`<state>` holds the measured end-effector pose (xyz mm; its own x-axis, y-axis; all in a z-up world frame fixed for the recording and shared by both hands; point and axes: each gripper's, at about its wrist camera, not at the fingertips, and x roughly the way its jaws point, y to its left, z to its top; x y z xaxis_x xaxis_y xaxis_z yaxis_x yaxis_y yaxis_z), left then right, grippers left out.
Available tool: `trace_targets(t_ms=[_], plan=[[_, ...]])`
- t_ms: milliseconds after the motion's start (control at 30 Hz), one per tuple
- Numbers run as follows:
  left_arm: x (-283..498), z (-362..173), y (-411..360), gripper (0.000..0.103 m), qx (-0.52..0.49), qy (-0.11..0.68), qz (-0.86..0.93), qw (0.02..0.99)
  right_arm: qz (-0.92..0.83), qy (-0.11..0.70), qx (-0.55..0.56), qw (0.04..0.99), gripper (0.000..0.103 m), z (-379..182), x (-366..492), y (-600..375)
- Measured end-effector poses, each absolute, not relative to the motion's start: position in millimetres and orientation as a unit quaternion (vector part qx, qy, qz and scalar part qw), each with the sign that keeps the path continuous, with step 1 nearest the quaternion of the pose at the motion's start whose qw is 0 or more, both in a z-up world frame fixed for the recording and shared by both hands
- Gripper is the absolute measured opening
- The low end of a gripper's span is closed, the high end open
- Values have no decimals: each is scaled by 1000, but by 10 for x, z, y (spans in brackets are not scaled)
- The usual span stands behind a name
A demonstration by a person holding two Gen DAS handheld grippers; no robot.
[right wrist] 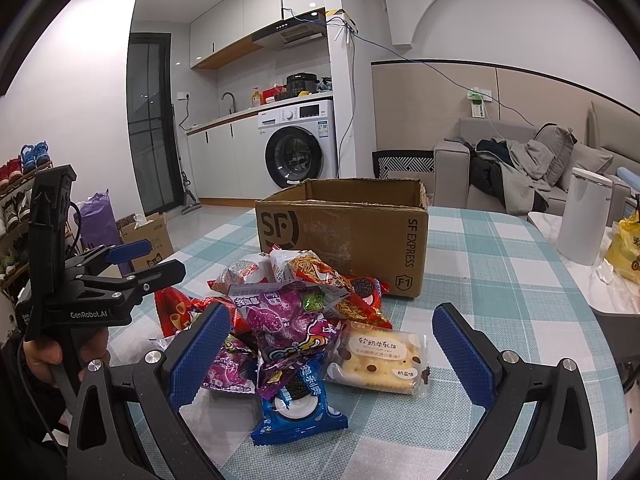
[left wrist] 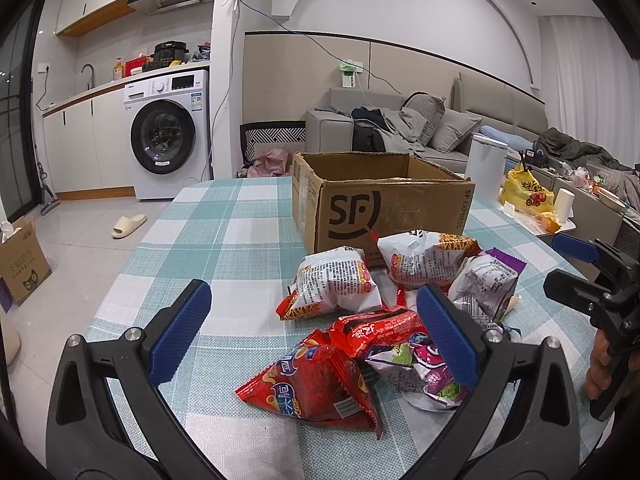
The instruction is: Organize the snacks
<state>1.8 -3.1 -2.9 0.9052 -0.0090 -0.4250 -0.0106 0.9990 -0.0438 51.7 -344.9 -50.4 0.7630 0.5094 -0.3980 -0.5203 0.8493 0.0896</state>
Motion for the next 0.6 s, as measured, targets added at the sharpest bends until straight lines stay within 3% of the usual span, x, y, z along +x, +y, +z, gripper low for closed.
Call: trace_targets(t_ms=[600], plan=[[34, -67, 56, 102, -33, 229, 9, 973, 250, 235, -9, 939, 103, -517, 601, -3460]])
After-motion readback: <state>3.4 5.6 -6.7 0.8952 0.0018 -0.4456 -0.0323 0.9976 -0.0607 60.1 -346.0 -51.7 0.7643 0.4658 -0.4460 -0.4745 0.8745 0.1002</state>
